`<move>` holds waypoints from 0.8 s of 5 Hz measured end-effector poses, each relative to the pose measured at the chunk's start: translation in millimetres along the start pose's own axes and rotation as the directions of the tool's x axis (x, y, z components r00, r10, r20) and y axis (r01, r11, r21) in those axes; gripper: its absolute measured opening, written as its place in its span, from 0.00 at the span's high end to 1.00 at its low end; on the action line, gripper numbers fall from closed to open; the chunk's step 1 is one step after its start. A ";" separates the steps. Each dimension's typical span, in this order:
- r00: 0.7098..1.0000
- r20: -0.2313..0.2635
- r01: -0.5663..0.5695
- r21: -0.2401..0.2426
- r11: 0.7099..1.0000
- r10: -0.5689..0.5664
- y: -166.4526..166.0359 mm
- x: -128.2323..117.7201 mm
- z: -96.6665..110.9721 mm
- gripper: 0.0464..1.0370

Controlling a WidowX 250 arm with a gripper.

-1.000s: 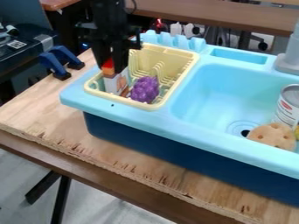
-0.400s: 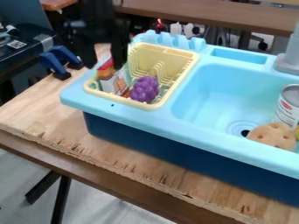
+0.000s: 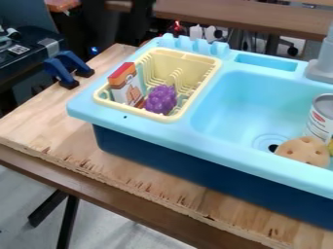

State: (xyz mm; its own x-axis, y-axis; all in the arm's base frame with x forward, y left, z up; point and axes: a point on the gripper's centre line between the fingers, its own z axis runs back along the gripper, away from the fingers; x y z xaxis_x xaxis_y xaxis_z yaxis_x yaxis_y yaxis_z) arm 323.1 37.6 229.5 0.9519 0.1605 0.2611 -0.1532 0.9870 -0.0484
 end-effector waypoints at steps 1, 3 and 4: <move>0.996 -0.028 0.088 -0.004 0.996 -0.088 -19.3 -1.9 1.1 0.03; 0.850 -0.128 0.496 -0.128 0.859 -0.510 -121.1 2.5 -54.5 0.03; 0.864 -0.081 0.487 -0.115 0.866 -0.496 -168.2 -7.7 -58.5 0.03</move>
